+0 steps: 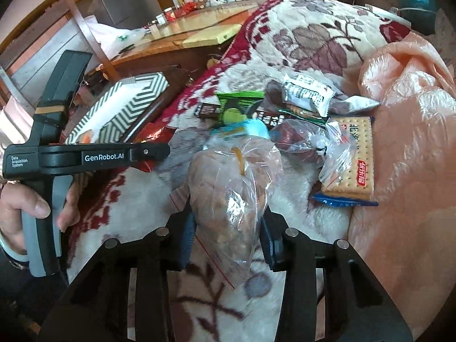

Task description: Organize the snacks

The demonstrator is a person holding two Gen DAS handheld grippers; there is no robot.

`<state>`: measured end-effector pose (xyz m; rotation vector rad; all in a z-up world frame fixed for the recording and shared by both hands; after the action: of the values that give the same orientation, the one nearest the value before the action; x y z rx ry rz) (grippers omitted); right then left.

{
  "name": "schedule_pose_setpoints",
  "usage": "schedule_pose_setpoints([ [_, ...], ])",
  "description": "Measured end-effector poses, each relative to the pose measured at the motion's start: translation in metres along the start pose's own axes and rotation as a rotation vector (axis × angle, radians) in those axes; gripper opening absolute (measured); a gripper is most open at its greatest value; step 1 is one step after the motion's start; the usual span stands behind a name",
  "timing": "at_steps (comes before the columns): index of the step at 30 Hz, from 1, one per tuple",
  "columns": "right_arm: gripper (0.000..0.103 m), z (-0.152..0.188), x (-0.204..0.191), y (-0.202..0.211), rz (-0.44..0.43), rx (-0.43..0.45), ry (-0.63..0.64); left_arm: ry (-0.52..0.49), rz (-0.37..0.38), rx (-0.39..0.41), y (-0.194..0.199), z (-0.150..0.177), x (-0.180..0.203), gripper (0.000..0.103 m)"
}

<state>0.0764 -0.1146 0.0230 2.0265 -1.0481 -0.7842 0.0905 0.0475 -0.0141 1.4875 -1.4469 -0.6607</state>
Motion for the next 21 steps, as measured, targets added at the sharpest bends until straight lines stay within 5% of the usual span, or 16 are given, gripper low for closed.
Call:
schedule_pose_setpoints([
  [21, 0.038, -0.007, -0.069, 0.008, -0.047, 0.011, 0.106, -0.018, -0.096, 0.121, 0.066, 0.022, -0.038, 0.035],
])
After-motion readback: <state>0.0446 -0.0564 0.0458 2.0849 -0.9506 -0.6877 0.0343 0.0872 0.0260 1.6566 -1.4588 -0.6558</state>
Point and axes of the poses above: each gripper's, at about its wrist camera, not at the fingertips, and y roughly against the way its jaws point, x to its right, z to its underside, the point moved 6 cm from there along -y, roughly the way its jaws point, and after that the axes turned 2 degrees about x, right-handed, at the moved point
